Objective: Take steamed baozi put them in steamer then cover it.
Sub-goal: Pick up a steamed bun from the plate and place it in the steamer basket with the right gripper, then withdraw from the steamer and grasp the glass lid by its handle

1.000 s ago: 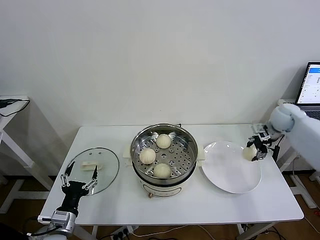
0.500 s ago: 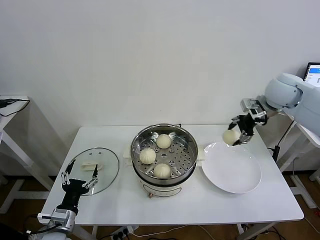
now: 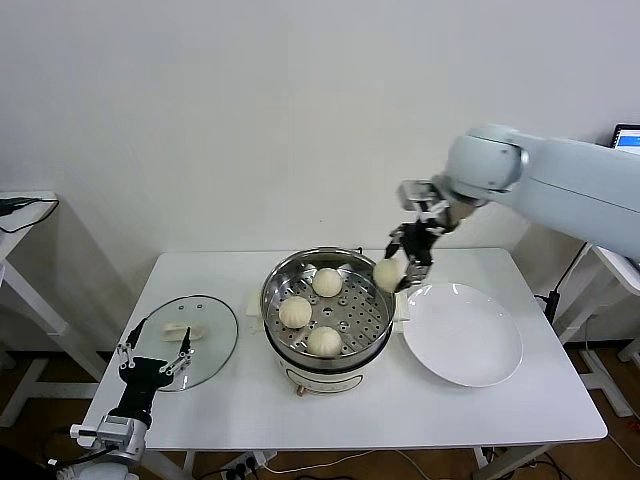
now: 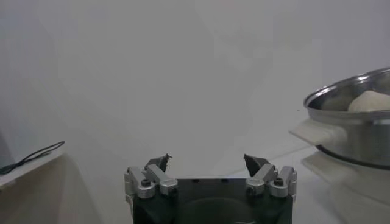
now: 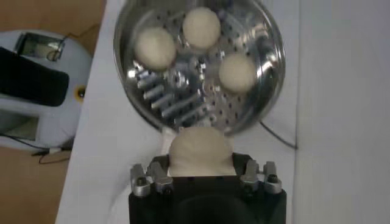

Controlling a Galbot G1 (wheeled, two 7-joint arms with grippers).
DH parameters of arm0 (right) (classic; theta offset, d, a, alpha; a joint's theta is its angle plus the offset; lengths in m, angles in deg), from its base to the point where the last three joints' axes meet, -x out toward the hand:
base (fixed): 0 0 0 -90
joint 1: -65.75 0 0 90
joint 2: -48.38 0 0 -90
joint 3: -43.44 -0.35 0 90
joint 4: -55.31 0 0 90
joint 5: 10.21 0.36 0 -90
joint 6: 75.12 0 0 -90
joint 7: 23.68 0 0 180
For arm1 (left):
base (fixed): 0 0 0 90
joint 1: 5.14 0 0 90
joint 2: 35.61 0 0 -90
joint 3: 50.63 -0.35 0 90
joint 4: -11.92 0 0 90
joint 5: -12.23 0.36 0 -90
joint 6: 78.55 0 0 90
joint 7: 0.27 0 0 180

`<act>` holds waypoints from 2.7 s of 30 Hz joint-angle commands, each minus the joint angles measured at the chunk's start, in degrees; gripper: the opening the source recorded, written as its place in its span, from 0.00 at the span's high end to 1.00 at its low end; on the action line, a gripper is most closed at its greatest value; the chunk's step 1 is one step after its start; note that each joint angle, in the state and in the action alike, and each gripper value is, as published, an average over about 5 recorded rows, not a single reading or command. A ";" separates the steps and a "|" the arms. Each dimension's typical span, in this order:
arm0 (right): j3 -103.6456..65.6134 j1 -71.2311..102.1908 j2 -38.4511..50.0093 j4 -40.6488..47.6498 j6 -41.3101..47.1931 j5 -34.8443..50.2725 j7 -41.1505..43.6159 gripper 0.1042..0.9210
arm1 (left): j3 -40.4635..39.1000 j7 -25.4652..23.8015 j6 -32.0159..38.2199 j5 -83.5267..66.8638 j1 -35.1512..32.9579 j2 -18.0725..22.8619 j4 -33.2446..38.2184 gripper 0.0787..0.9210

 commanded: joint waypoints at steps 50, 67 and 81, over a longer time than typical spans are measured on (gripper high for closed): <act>-3.72 14.89 -11.99 13.04 0.96 -8.00 1.10 0.18 | 1.61 -0.44 -0.08 -1.23 0.72 -0.34 -1.25 0.12; -16.35 10.00 9.54 5.62 -2.19 -1.78 6.90 0.12 | 0.90 -0.17 -0.02 -0.19 -0.03 -0.09 0.16 0.12; -75.90 67.78 26.76 -3.94 -21.26 12.07 -33.55 0.12 | -0.57 2.16 0.24 1.64 0.88 -0.04 1.74 0.12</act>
